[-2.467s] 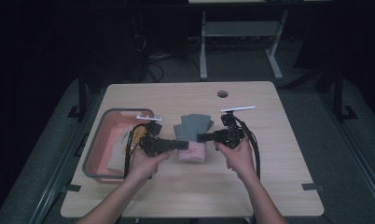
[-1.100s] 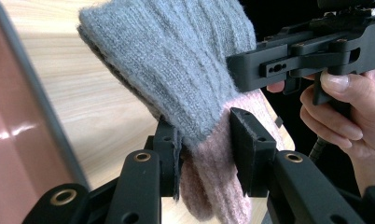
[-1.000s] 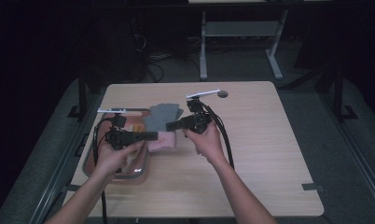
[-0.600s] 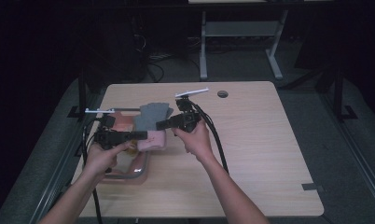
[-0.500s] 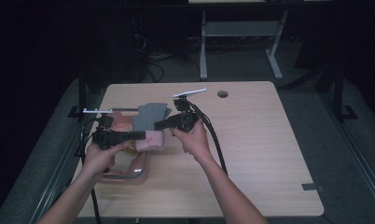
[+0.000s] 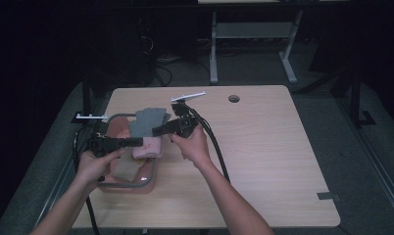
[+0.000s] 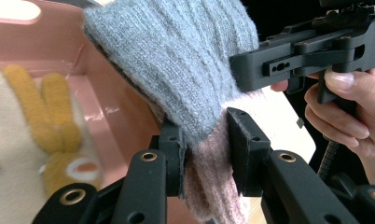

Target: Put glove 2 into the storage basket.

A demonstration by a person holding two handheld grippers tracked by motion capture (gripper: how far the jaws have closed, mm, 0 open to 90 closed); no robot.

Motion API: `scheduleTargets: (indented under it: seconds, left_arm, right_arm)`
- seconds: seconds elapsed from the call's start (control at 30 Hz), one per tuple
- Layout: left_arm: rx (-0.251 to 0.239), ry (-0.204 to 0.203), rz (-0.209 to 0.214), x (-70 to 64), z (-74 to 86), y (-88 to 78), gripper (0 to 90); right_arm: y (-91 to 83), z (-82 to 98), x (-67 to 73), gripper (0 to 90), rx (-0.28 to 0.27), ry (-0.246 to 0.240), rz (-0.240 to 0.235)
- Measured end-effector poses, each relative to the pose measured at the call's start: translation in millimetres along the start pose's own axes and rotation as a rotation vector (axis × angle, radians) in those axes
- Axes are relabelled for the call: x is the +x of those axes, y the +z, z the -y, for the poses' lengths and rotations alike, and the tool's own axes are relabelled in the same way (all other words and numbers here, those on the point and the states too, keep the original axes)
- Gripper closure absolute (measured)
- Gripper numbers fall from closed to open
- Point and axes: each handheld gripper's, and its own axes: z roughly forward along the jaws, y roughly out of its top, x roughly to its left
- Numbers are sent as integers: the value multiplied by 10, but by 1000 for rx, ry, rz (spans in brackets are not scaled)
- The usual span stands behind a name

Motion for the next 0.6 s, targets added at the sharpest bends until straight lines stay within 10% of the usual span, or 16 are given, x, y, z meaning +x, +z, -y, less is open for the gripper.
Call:
scheduleTargets:
  seconds: [0.6]
  left_arm:
    - [-2, -31, -33, 179, 101, -180, 689]
  right_arm:
    - [290, -31, 31, 769, 38, 19, -27]
